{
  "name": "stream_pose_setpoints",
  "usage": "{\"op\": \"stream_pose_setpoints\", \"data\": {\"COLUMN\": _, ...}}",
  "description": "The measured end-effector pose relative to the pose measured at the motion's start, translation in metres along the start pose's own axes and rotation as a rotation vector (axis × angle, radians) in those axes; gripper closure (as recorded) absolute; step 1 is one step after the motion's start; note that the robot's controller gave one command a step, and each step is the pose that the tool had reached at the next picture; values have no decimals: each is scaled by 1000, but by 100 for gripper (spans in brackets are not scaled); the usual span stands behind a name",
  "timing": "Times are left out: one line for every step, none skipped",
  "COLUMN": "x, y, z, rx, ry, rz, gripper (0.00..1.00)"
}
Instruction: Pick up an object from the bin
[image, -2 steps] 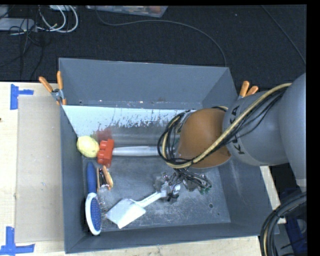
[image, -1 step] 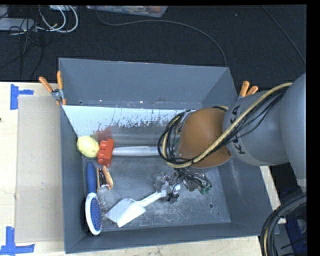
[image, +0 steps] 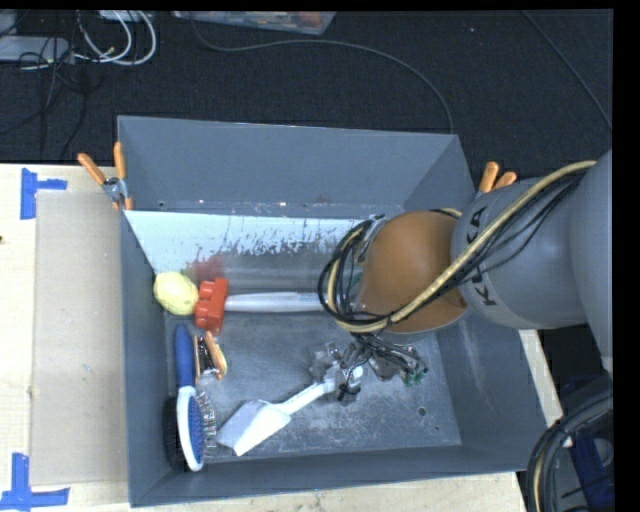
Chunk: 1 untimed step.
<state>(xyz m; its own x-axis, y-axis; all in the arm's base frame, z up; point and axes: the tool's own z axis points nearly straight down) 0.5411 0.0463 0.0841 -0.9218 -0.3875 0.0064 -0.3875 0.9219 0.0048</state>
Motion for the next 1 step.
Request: {"op": "stream_pose_setpoints", "data": {"x": -1, "y": 0, "z": -14, "rx": 2, "ry": -4, "rz": 1, "gripper": 100}}
